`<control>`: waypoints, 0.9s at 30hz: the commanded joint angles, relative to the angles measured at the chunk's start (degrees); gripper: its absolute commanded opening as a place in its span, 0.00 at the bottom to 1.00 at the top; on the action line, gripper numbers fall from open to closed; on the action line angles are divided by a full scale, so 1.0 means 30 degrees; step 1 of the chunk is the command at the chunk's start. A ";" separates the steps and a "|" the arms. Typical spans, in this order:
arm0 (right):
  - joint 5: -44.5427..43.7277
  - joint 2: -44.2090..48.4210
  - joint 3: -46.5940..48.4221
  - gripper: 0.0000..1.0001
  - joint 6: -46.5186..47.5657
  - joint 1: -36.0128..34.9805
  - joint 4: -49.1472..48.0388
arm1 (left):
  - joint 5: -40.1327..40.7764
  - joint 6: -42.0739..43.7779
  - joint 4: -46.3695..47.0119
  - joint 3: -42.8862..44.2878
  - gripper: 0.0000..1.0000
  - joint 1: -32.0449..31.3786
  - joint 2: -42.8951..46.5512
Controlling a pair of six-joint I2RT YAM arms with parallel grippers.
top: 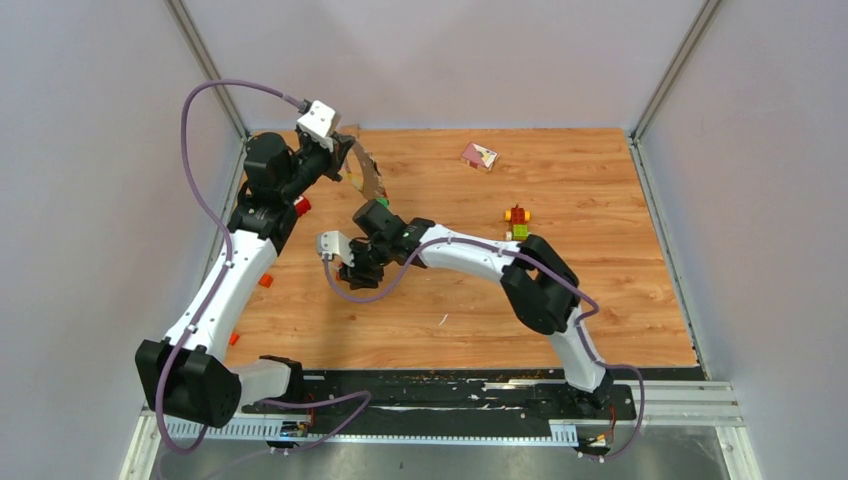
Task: Put the keys on the keyring
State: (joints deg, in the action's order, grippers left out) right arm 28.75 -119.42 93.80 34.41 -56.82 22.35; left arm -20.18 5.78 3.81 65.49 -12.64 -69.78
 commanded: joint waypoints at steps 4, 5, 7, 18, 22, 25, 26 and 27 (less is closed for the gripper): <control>-0.0364 -0.4573 0.6239 0.40 0.0055 0.0100 0.2273 | -0.0352 0.0331 -0.0358 0.1107 0.00 0.0113 0.0137; -0.0302 -0.5125 0.6868 0.40 0.0043 0.0174 0.2463 | -0.0448 0.0380 -0.0406 0.1060 0.00 0.0113 0.0220; -0.0046 -0.6121 0.8267 0.40 0.0040 0.0258 0.3079 | -0.0703 0.0375 -0.0436 0.0905 0.00 0.0113 0.0357; 0.0227 -0.8343 1.0240 0.37 0.0453 0.0516 0.3475 | -0.1936 -0.0072 -0.0154 0.0212 0.00 0.0113 0.0756; 0.0593 -0.8694 1.0512 0.35 0.0609 0.0685 0.3639 | -0.2327 -0.0226 0.0005 -0.0016 0.00 0.0106 0.0853; 0.0585 -0.8880 1.0469 0.34 0.0880 0.0687 0.3704 | -0.2519 -0.0236 0.0039 -0.0143 0.00 0.0113 0.0835; 0.0557 -0.8948 1.0403 0.33 0.0968 0.0687 0.3711 | -0.2528 -0.0229 0.0039 -0.0158 0.00 0.0113 0.0860; 0.0505 -0.8949 1.0373 0.31 0.1019 0.0702 0.3727 | -0.2592 -0.0243 0.0046 -0.0204 0.00 0.0113 0.0827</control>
State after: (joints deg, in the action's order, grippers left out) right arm 29.63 -144.20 123.46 35.83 -55.02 32.36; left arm -26.24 5.63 0.10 64.69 -12.62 -69.41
